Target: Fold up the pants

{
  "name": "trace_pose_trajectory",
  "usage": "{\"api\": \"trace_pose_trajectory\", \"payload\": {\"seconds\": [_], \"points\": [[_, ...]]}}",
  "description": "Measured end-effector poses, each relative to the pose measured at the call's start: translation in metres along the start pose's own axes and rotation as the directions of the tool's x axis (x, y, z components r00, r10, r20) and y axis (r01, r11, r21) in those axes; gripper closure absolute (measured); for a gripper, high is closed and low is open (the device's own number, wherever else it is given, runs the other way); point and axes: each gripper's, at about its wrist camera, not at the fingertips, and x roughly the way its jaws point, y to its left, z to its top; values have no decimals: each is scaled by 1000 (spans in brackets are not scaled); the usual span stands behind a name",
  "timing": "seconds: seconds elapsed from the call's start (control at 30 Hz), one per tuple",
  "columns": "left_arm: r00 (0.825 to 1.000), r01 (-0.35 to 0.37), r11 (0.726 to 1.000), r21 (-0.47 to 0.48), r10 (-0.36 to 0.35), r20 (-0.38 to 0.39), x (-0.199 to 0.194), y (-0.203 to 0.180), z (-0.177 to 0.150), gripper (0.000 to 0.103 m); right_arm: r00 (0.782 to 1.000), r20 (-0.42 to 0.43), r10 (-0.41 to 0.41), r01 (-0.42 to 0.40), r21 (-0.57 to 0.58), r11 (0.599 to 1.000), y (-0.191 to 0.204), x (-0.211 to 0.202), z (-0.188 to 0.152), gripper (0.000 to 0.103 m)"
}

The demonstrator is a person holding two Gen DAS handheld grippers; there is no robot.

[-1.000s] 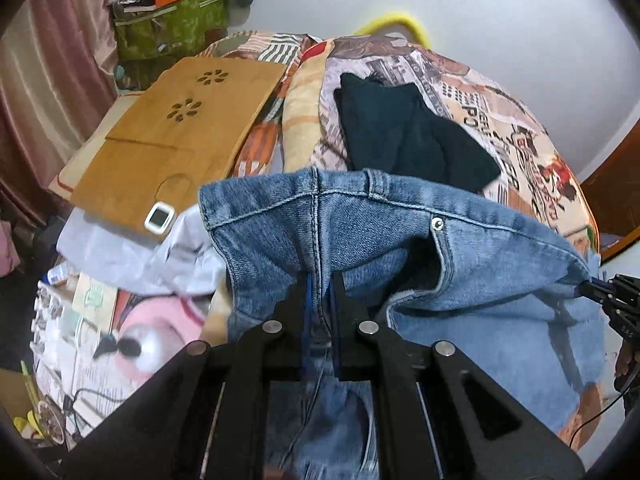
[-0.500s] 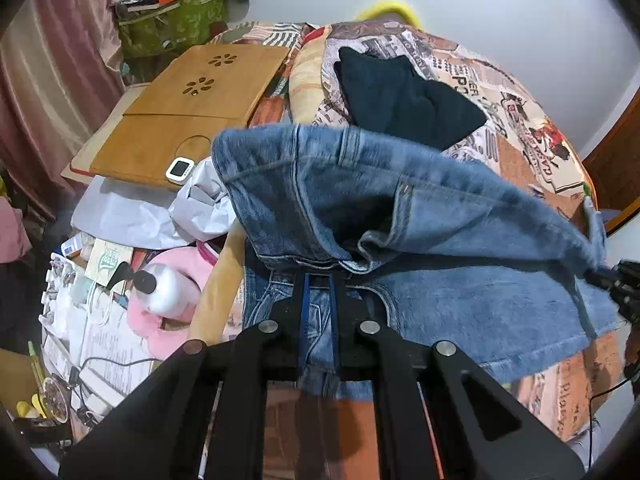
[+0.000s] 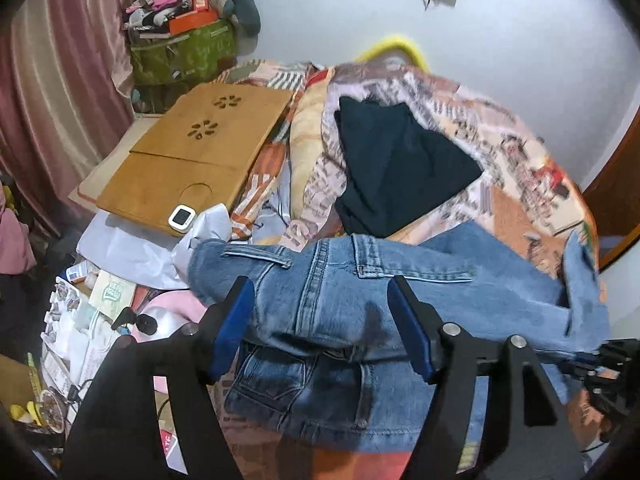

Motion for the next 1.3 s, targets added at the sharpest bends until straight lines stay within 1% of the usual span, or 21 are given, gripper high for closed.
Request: {"api": "trace_pose_trajectory", "payload": {"seconds": [0.07,0.13,0.23,0.3,0.37,0.5,0.57,0.63,0.7,0.73,0.8,0.87,0.93,1.0,1.07,1.17,1.3], "points": [[999,-30,999,17,31,-42,17,-1,-4,35,1000,3,12,-12,14,1000,-1,-2,-1,91],[995,-49,999,20,50,-83,30,3,-11,35,1000,5,25,-25,29,999,-2,-7,-2,90],[988,-38,999,-1,37,-149,44,14,-27,35,999,12,46,-46,46,998,-6,-17,-3,91],[983,-39,999,-6,37,-179,49,20,-39,35,999,12,46,-47,62,997,-11,-23,-4,91],[977,-48,999,-9,45,-210,56,25,-53,34,999,20,38,-40,86,996,-19,-31,-7,91],[965,-28,999,-37,17,-260,66,32,-72,33,999,46,12,-19,158,987,-43,-47,-11,87],[960,-22,998,-61,4,-281,69,33,-72,33,998,56,-17,6,195,981,-59,-56,-11,84],[957,-27,998,-61,8,-290,68,32,-65,34,996,72,-50,31,237,971,-76,-66,-11,79],[961,-15,998,-57,-1,-275,61,28,-55,34,991,99,-91,59,292,955,-98,-79,-12,71],[968,-12,999,-50,-1,-252,54,23,-47,34,988,108,-112,73,310,948,-107,-84,-11,65],[977,-8,999,-31,1,-215,44,15,-34,34,976,125,-179,125,349,929,-128,-94,-11,59],[986,-2,1000,-6,1,-169,33,2,-18,33,966,131,-223,158,381,911,-147,-100,-8,56],[991,16,1000,13,-15,-130,26,-13,-1,32,960,125,-252,180,416,892,-166,-104,-4,56],[994,34,999,29,-31,-106,23,-25,10,27,952,117,-283,204,449,870,-185,-103,-1,56],[995,51,997,54,-46,-86,24,-41,24,26,946,102,-308,227,472,852,-202,-99,1,56],[996,54,994,90,-48,-72,34,-62,41,25,941,61,-333,261,495,829,-230,-86,4,56],[996,57,991,121,-48,-74,52,-81,56,25,938,7,-348,296,510,808,-263,-61,9,56]]}}
